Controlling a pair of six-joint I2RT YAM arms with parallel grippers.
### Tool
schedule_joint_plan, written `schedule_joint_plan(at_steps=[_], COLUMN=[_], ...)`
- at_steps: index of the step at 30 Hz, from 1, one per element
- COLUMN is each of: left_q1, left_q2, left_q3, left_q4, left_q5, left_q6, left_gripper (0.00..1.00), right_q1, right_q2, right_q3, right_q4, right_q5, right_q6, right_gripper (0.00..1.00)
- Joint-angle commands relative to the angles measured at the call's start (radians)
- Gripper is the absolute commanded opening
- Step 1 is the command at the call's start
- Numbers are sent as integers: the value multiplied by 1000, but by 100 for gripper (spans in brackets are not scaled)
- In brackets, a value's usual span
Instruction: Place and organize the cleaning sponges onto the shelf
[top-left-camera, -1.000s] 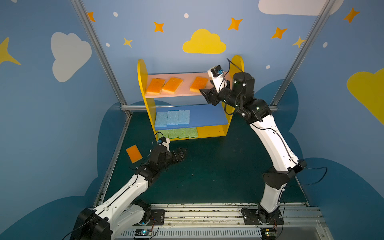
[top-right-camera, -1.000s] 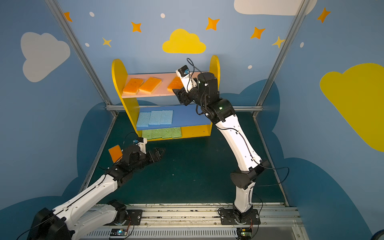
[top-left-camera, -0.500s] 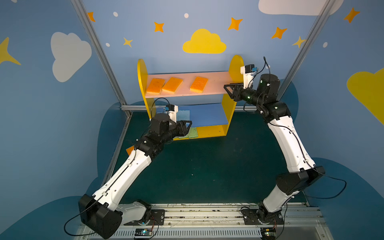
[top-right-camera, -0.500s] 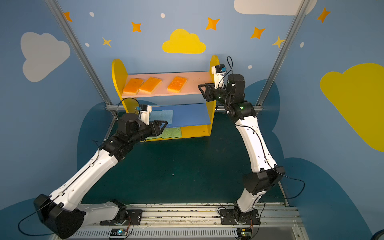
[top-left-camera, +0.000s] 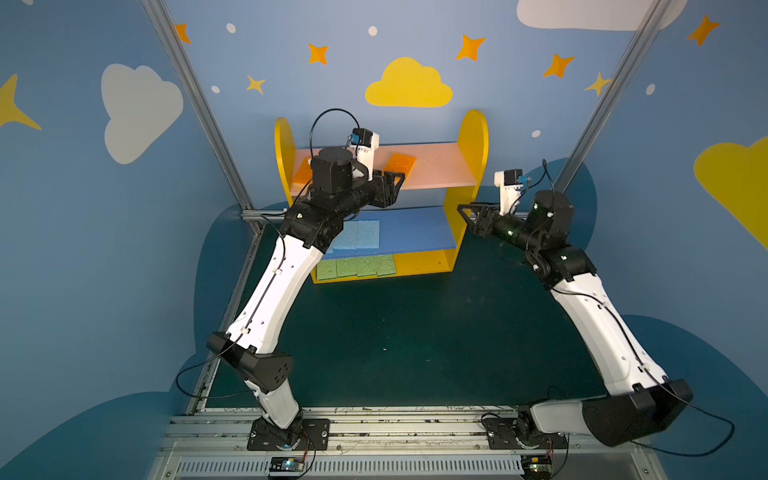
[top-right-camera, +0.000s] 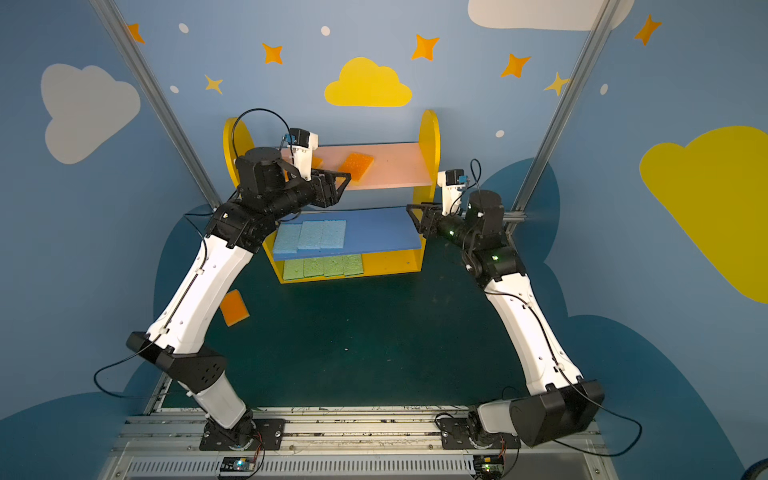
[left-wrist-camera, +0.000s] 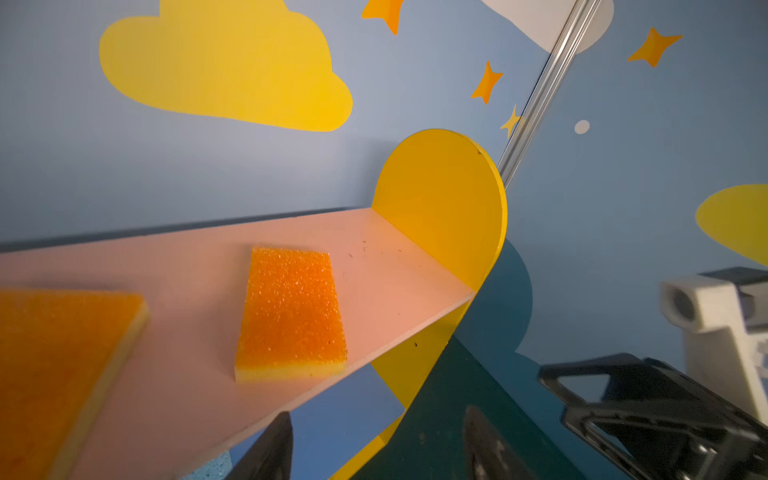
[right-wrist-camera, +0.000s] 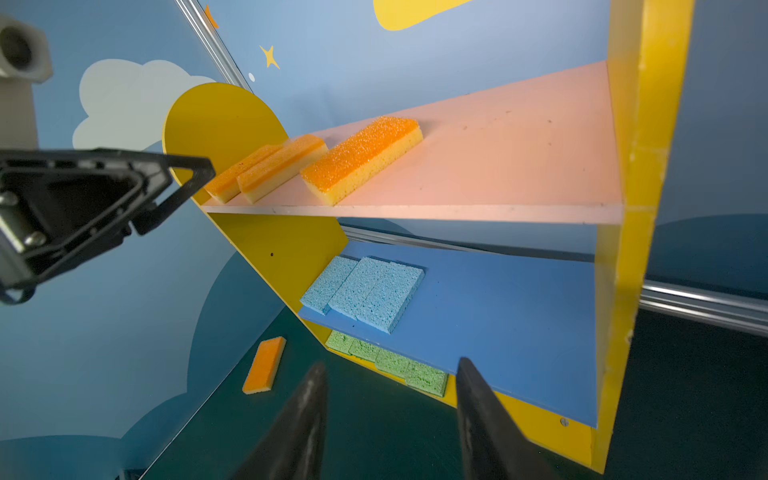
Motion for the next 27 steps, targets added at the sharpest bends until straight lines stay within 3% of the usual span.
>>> schedule_joint_plan(at_steps=[1,5,13,18,27], left_q1=[-25,-46,-101,-107,-87], left_q2=[113,275,344,381,411], left_q3=[157,419,417,434,436], left_q4=[-128,-223,-114,-82,-58], left_q5=[-66,-111,-266,-366,-366], left_q6=[112,165,301,324,323], left_gripper=[71,81,99,100,99], right_q1=[-4,-5,-5,-4,-4], right_q2=[-74,-119,-147,-143,-97], right_q3=[-82,-138,-206,-226,-231], right_q4=[65,45,66,63,71], right_q5=[42,51,47,48,42], right_q6=[0,-11,17,18,30], right_gripper=[51,53,54,55,53])
